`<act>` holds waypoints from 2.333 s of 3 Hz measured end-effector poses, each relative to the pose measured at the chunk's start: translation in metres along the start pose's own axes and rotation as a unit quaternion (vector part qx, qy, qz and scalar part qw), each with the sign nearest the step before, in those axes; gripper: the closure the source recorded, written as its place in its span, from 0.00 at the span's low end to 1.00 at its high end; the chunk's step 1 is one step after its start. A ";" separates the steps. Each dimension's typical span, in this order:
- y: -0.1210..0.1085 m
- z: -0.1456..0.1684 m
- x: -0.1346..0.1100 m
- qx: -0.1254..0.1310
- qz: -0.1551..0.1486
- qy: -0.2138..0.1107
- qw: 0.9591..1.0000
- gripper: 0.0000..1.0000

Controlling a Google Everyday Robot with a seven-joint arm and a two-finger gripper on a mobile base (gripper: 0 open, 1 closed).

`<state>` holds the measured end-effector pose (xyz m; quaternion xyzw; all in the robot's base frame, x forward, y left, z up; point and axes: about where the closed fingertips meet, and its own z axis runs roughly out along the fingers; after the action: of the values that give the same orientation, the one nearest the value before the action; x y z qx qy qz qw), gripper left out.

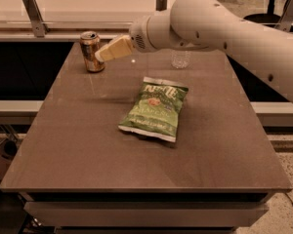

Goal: Knock orange can over

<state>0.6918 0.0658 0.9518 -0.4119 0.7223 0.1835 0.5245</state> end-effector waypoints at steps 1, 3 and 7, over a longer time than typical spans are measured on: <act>-0.006 0.025 0.008 -0.004 0.012 -0.009 1.000 0.00; -0.020 0.052 0.024 -0.002 0.026 -0.036 0.999 0.00; 0.016 0.116 0.019 -0.040 0.040 -0.069 0.996 0.00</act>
Offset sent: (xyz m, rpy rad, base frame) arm 0.0527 0.0167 -0.0450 0.0891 0.0028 -0.0110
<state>0.7476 0.1486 0.8878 -0.3897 0.6923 0.2611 0.5483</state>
